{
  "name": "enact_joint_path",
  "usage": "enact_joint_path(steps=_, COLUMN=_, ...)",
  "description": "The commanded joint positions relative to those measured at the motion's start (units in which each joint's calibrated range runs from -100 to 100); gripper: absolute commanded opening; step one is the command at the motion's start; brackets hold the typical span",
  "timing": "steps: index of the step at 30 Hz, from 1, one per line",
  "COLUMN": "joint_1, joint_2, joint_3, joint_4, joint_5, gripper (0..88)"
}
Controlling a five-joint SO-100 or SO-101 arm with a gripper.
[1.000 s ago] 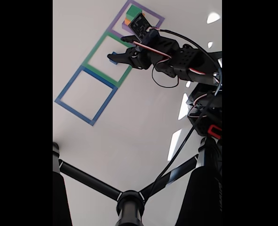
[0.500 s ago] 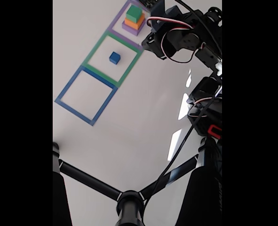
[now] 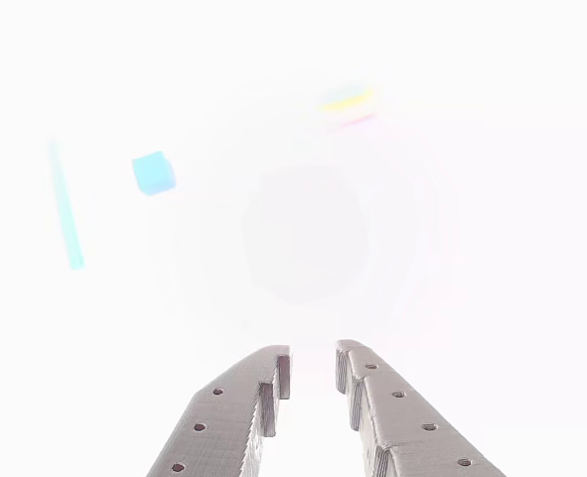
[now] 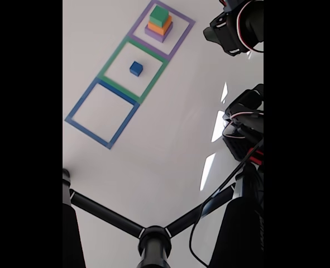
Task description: Tower of hanoi
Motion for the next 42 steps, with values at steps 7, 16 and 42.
enact_joint_path(steps=7, joint_1=5.29, joint_2=-0.88, joint_3=7.37, joint_4=-10.62, joint_5=0.59, gripper=14.7)
enact_joint_path(steps=16, joint_1=9.03, joint_2=-2.34, joint_3=25.56, joint_4=-31.43, joint_5=0.59, gripper=26.6)
enact_joint_path(steps=42, joint_1=12.01, joint_2=11.15, joint_3=63.92, joint_4=-96.77, joint_5=0.59, gripper=41.1)
